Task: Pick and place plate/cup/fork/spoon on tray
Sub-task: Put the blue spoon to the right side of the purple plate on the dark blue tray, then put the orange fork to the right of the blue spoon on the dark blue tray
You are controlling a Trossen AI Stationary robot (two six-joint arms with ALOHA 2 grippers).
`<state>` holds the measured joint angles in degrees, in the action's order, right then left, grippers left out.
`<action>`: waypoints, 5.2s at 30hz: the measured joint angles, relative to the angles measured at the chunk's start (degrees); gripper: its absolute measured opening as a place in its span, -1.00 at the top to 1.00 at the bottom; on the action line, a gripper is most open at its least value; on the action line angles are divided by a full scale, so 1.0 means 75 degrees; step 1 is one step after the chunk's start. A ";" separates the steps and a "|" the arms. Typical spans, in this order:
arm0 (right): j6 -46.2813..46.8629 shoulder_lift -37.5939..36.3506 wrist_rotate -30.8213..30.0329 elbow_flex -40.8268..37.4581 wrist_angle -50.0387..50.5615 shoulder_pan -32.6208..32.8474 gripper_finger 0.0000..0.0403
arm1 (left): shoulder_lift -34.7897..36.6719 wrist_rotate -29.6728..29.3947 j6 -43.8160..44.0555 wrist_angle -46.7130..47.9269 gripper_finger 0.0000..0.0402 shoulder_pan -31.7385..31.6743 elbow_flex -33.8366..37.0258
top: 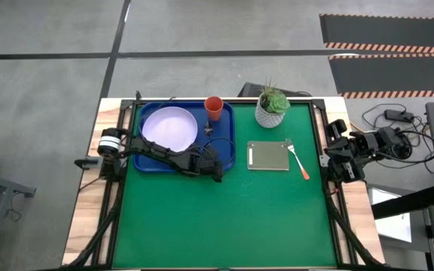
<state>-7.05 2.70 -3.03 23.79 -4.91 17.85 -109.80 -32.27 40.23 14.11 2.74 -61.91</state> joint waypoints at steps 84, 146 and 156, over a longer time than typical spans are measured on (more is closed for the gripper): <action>0.4522 0.3983 -0.4605 0.2144 0.6233 -0.0002 0.96 | 0.1043 0.0043 -0.0382 -0.0799 1.00 0.0090 0.0003; 0.7350 0.7687 -0.1198 0.1353 0.8161 -0.3865 0.58 | 0.2333 0.0099 -0.2511 -0.0810 1.00 0.0207 -0.0020; 0.6081 0.8395 -0.0944 0.1145 0.7373 -0.4965 0.19 | 0.2994 0.0029 -0.3269 -0.0829 1.00 0.0377 -0.0003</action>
<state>38.56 65.66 -10.11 32.38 50.38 -19.39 -87.35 -32.05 15.71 7.89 5.57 -61.93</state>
